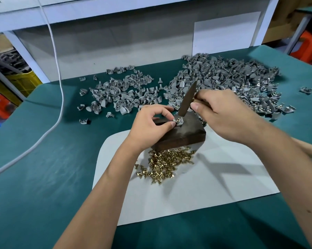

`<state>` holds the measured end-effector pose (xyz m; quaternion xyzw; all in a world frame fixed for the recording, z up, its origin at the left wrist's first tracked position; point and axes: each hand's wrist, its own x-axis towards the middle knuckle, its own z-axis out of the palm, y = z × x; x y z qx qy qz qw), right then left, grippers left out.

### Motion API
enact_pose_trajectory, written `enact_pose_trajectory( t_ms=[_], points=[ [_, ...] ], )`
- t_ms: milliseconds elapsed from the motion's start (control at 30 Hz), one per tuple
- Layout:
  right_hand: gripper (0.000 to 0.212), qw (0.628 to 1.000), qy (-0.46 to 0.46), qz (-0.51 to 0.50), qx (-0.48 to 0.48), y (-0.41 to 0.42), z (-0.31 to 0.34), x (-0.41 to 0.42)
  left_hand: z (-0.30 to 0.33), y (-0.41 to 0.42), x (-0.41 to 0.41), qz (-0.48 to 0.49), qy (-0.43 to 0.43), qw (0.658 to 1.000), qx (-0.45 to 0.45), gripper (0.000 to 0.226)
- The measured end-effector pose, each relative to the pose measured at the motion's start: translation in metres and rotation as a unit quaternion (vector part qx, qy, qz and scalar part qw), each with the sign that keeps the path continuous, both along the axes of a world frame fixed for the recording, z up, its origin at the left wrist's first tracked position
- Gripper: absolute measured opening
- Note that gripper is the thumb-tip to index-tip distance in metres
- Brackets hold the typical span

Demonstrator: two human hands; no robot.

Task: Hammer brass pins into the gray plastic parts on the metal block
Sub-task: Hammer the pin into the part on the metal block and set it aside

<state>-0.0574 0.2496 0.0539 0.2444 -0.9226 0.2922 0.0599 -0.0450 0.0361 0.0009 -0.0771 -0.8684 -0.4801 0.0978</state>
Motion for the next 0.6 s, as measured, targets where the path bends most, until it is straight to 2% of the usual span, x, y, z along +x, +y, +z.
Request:
enact_pose_trajectory(
  t_ms=[133, 233, 267, 367, 433, 467, 567, 600],
  points=[
    [0.024, 0.997, 0.067, 0.001, -0.031, 0.0, 0.006, 0.0, -0.001, -0.002, -0.002, -0.005, -0.005, 1.0, -0.018, 0.005],
    [0.028, 0.99, 0.11, -0.029, -0.08, -0.001, 0.001, 0.001, -0.003, -0.004, -0.003, -0.006, -0.003, 1.0, -0.024, 0.005],
    [0.028, 0.993, 0.106, -0.03, -0.052, -0.004, -0.002, 0.002, -0.003, -0.004, -0.003, -0.005, 0.0, 1.0, -0.025, 0.005],
    [0.026, 0.992, 0.043, -0.025, 0.113, -0.01, -0.007, 0.001, -0.004, -0.004, -0.003, -0.007, 0.002, 1.0, -0.019, 0.007],
    [0.027, 0.984, 0.056, -0.031, 0.167, -0.006, 0.001, -0.004, -0.004, -0.003, -0.002, -0.004, 0.003, 1.0, -0.02, 0.007],
    [0.025, 0.983, 0.079, -0.036, 0.16, -0.003, 0.004, -0.005, -0.004, -0.003, -0.003, -0.001, 0.004, 1.0, -0.022, 0.006],
    [0.021, 0.99, 0.13, -0.049, 0.023, -0.003, 0.002, -0.001, -0.003, -0.002, -0.004, -0.005, 0.007, 1.0, -0.025, 0.006],
    [0.021, 0.99, 0.125, -0.048, 0.035, -0.008, -0.001, 0.001, -0.002, -0.002, -0.003, -0.007, 0.009, 1.0, -0.021, 0.006]
  ],
)
